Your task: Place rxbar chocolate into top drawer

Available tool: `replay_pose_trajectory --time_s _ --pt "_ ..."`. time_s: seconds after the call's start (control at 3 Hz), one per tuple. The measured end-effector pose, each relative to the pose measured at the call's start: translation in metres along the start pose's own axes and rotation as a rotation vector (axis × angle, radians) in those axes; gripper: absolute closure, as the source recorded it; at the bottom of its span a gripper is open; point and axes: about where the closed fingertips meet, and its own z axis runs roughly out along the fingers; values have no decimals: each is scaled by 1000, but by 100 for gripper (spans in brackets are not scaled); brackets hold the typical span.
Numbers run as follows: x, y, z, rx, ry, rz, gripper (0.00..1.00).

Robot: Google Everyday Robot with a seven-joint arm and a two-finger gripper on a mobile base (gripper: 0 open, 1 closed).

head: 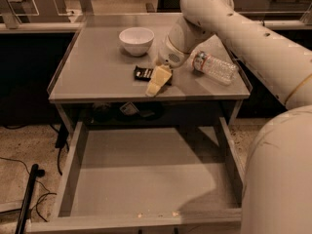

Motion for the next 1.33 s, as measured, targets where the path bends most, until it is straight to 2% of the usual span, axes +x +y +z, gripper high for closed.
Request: replay_pose_trajectory --time_s 1.0,1.33 --pt "0 0 0 0 0 0 100" --pt "-1 0 -1 0 0 0 100"
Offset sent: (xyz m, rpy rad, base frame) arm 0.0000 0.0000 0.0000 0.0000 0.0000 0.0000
